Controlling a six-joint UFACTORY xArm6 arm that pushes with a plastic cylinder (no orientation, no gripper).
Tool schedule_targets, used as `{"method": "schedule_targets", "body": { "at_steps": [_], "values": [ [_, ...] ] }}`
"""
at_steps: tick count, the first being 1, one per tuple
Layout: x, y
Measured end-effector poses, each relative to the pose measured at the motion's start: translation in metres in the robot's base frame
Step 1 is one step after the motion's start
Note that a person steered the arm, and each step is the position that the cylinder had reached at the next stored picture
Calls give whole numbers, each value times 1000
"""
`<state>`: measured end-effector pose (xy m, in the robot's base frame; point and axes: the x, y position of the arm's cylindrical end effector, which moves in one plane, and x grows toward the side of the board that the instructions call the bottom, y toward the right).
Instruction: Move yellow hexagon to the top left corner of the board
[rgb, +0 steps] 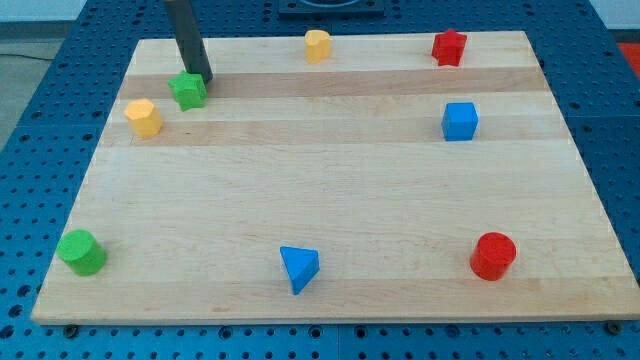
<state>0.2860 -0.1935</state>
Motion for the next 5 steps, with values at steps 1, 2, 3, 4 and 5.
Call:
{"method": "schedule_targets", "body": {
  "at_steps": [1,2,3,4,5],
  "values": [
    [-14,-72],
    [11,-83],
    [29,4],
    [64,61],
    [75,44]
  ]
}}
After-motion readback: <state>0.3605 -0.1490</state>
